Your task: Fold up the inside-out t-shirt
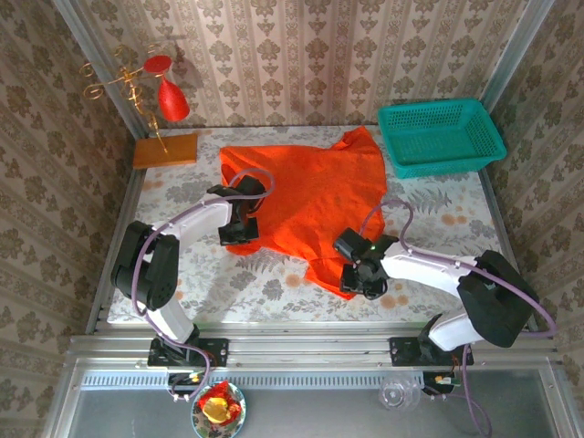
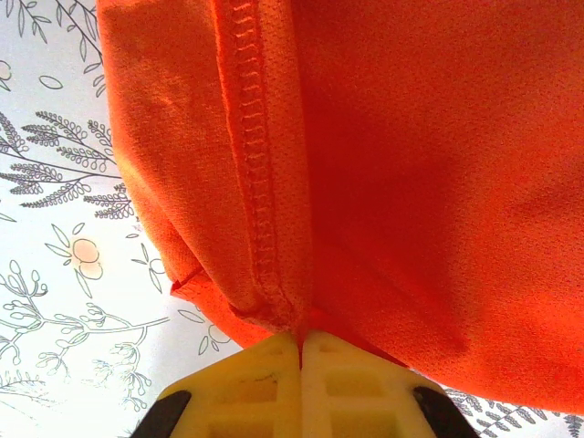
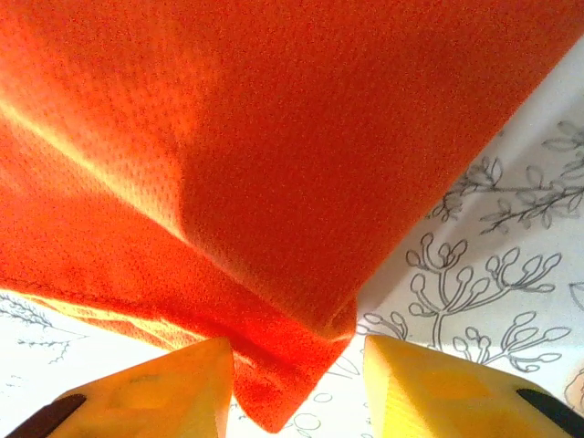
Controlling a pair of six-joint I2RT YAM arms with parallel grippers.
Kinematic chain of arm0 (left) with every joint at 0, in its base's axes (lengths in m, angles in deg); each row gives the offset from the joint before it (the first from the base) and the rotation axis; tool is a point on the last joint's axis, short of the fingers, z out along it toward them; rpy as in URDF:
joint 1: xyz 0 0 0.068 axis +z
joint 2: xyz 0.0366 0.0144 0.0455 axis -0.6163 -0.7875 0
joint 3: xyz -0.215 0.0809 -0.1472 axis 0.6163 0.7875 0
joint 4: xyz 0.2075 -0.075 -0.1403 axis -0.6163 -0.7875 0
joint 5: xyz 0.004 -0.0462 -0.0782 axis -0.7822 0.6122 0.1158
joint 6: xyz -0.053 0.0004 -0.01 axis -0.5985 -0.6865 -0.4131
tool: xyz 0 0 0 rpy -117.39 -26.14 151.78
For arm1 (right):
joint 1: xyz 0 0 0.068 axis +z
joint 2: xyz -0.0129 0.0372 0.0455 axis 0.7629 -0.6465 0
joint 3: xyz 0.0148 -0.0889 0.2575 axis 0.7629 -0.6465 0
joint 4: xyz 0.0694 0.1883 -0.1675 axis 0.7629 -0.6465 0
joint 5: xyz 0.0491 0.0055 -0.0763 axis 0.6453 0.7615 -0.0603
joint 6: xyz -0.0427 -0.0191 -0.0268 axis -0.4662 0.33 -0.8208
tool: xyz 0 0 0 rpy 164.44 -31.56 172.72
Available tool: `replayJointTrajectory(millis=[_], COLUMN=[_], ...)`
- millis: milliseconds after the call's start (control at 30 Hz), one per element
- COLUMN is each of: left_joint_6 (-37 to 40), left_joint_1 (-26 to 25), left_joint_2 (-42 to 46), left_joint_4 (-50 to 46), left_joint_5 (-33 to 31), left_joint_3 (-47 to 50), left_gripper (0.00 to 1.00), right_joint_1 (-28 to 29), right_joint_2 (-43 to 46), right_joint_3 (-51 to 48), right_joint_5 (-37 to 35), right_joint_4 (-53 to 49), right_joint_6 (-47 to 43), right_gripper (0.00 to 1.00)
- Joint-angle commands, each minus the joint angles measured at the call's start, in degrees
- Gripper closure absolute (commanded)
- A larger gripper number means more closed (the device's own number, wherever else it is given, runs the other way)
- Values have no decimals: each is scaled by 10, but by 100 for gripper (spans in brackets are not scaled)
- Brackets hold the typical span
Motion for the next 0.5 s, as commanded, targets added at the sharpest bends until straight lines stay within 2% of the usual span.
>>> replayJointTrajectory(millis=[0, 233, 400, 467], left_joint_6=[12, 16, 27, 38], left_joint_1=[4, 4, 3, 3], left_joint_2=[13, 13, 18, 29], left_joint_4=[-11, -9, -6, 4], left_joint_5=[-1, -1, 2, 2], left_joint_3=[2, 4, 3, 4], left_gripper=[100, 100, 100, 100], right_joint_1=[16, 31, 32, 31], right_joint_2=[-17, -53, -43, -20], right_joint_3=[3, 2, 22, 38], right_joint_5=[3, 6, -18, -39], right_joint_4=[-22, 0, -18, -30], right_joint_6=[26, 39, 39, 37], right_gripper=[59, 67, 89, 94])
